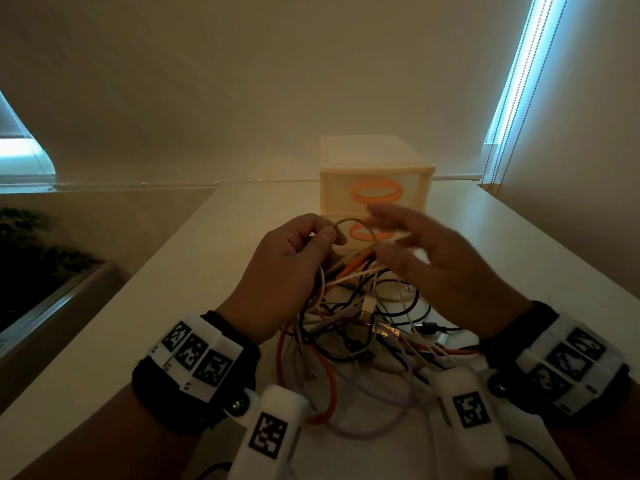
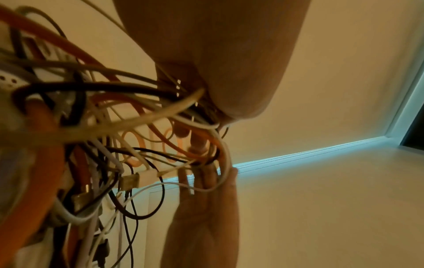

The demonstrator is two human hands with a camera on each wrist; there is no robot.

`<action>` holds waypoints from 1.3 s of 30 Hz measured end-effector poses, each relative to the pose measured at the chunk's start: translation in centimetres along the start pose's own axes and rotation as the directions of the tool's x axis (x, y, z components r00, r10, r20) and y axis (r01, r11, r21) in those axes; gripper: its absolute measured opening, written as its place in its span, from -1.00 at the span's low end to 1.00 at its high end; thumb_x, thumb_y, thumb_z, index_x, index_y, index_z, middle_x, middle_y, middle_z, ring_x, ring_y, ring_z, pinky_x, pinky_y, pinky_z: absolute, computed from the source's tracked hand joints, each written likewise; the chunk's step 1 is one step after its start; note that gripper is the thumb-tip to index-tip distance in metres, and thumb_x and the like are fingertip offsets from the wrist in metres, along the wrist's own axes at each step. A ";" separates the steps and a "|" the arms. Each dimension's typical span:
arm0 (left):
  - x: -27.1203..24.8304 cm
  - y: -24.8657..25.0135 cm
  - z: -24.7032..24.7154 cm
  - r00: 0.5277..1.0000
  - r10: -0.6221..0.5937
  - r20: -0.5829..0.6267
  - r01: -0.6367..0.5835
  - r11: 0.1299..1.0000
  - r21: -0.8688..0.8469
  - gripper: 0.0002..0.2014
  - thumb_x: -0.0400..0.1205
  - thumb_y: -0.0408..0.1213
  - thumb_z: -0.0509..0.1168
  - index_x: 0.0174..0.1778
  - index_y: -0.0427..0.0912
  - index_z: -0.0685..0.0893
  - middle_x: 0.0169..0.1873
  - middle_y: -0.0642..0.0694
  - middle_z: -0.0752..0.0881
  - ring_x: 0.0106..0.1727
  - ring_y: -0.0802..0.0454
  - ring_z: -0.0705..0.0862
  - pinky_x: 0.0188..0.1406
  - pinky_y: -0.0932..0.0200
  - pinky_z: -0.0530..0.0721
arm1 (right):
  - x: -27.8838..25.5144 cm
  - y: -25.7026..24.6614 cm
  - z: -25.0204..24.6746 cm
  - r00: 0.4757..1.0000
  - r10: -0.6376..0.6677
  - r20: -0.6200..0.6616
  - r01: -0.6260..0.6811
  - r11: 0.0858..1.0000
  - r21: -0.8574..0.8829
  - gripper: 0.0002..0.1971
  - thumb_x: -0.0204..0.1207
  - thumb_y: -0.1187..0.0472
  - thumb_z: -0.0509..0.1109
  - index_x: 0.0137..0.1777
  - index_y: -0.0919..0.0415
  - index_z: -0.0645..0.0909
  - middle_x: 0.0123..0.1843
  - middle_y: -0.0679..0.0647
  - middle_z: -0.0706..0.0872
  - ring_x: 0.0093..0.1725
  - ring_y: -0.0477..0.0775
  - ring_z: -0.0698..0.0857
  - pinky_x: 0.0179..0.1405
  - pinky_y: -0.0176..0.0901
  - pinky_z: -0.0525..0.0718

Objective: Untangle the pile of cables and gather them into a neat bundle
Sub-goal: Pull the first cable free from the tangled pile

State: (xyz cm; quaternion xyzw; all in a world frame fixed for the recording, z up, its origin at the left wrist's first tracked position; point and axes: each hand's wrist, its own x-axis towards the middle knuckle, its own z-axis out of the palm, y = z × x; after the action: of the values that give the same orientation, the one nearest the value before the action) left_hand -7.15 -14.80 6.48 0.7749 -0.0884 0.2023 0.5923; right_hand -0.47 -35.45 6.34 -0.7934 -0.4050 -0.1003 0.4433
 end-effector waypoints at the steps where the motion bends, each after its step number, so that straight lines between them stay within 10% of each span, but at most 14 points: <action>1: 0.1 -0.1 0.0 0.999 0.016 -0.034 -0.016 1.000 0.000 -0.75 0.82 -0.28 0.18 -0.07 -0.25 0.71 -0.31 -0.22 0.75 -0.31 -0.12 0.69 -0.27 0.14 0.68 | -0.1 0.3 0.5 0.998 0.024 0.053 -0.025 1.000 0.018 -0.45 0.54 -0.22 0.33 0.54 -0.21 0.48 0.27 -0.26 0.71 0.29 -0.28 0.66 0.29 -0.18 0.66; 7: 1.0 -0.5 -1.3 0.972 -0.035 -0.231 0.018 0.997 -0.074 -0.77 0.79 -0.32 0.22 -0.18 -0.15 0.66 -0.33 0.07 0.63 -0.25 0.14 0.61 -0.08 0.07 0.78 | -0.3 1.9 0.0 1.000 -0.004 0.016 0.004 1.000 0.007 -0.58 0.45 -0.14 0.40 0.28 -0.06 0.60 -0.12 -0.20 0.74 -0.01 -0.15 0.75 0.07 -0.38 0.64; 13: -0.1 0.3 0.3 0.989 -0.050 0.142 0.025 0.985 0.172 -0.80 0.73 -0.03 0.32 -0.02 -0.07 0.74 -0.31 -0.15 0.68 -0.35 0.13 0.58 -0.31 0.13 0.58 | 0.0 2.3 0.3 0.996 -0.088 0.002 0.088 0.996 -0.006 -0.71 0.41 -0.08 0.49 0.11 -0.08 0.77 -0.05 -0.21 0.77 0.04 -0.15 0.74 0.07 -0.45 0.59; 23: 0.0 1.0 -0.9 0.933 -0.187 0.308 0.151 0.979 0.139 -0.79 0.75 -0.15 0.33 -0.09 -0.13 0.81 -0.33 -0.14 0.72 -0.33 -0.02 0.58 -0.27 0.11 0.56 | 0.1 1.8 0.4 0.961 -0.262 -0.094 0.255 0.964 -0.079 -0.81 0.41 0.13 0.60 -0.06 0.17 0.72 -0.11 -0.14 0.72 -0.08 -0.14 0.71 -0.03 -0.47 0.61; 29: 0.1 0.9 -1.0 0.888 -0.307 0.343 0.330 0.944 -0.011 -0.85 0.72 -0.30 0.34 -0.09 -0.24 0.78 -0.30 -0.14 0.73 -0.36 -0.01 0.62 -0.33 0.18 0.65 | 0.2 1.5 0.1 0.942 -0.333 -0.050 0.323 0.935 -0.144 -0.81 0.36 0.35 0.66 -0.10 0.20 0.73 -0.04 -0.01 0.67 -0.05 -0.03 0.68 -0.03 -0.31 0.66; 39: -0.2 1.1 -1.0 0.937 -0.207 0.280 0.206 0.978 0.036 -0.87 0.70 -0.26 0.37 -0.08 -0.23 0.77 -0.34 -0.07 0.73 -0.37 0.06 0.62 -0.36 0.23 0.58 | 0.0 1.4 0.8 0.945 -0.306 -0.118 0.294 0.950 -0.109 -0.80 0.42 0.19 0.61 -0.03 0.24 0.72 -0.08 -0.06 0.70 -0.07 -0.12 0.69 -0.05 -0.41 0.62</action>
State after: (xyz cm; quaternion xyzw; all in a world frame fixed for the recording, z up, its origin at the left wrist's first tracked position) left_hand -8.01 -14.16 7.61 0.8025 -0.0897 0.0266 0.5893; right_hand 0.35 -35.18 5.00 -0.7330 -0.4857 -0.2376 0.4128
